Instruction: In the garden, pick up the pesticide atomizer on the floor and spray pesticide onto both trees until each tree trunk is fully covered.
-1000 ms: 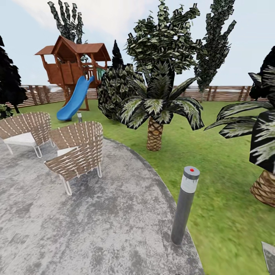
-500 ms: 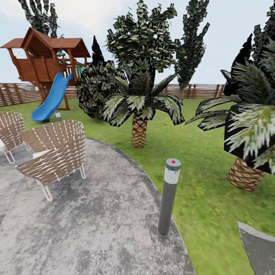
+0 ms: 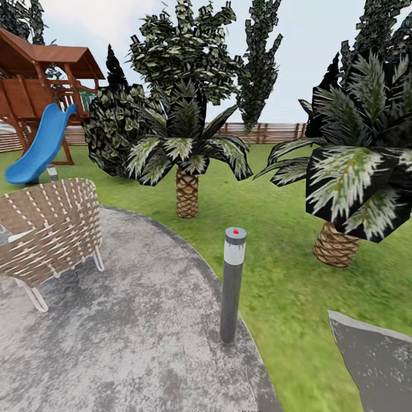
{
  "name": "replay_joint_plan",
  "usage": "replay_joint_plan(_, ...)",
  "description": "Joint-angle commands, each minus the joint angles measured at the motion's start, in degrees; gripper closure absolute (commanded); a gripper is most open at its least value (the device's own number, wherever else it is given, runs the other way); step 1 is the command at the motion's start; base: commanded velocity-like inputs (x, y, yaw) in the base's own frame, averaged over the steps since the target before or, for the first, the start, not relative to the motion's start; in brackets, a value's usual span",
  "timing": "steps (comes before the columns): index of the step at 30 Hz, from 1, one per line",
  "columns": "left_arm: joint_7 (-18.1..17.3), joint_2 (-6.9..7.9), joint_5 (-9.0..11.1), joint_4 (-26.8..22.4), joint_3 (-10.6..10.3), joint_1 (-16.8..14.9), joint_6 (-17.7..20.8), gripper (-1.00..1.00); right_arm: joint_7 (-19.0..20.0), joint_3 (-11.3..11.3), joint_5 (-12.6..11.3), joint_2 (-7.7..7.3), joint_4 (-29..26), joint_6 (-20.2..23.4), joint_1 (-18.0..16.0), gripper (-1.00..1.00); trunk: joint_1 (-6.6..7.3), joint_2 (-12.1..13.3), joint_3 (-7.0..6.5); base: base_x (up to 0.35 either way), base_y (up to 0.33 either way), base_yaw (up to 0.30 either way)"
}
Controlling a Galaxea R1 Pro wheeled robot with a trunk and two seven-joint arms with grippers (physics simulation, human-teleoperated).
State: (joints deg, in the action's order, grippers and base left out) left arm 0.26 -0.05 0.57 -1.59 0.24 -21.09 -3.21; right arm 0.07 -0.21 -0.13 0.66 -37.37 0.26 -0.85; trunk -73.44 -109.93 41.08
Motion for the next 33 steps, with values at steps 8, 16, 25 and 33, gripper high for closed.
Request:
replay_joint_plan(8, 0.0, 0.31, 0.1, 0.0, 1.7, -1.7, -0.6, -1.00, 0.2, 0.0, 0.1, -0.02, -2.1, -0.2, -0.4, -1.00, -1.76, -3.2, 1.98, 0.000, 0.000, -0.222)
replay_joint_plan(16, -0.1, 0.25, 0.1, 0.1, 3.0, -1.4, -0.8, -1.00, 0.2, -0.1, 0.3, -0.04, 0.1, -0.3, -0.5, -1.00, -3.52, -6.4, 3.90, 0.000, 0.000, -0.238)
replay_joint_plan(25, -0.1, 0.57, 0.1, 0.2, 3.1, -1.5, -0.8, -1.00, 0.2, -0.1, 0.3, -0.12, 0.3, -0.3, -0.5, -1.00, -5.50, -10.0, 6.02, 0.000, 0.000, -0.249)
replay_joint_plan(33, -0.1, 0.57, 0.1, 0.2, 3.0, -1.5, -0.8, -1.00, 0.2, -0.1, 0.3, -0.13, 0.3, -0.3, -0.5, -1.00, -7.26, -13.3, 7.91, 0.000, 0.000, -0.250)
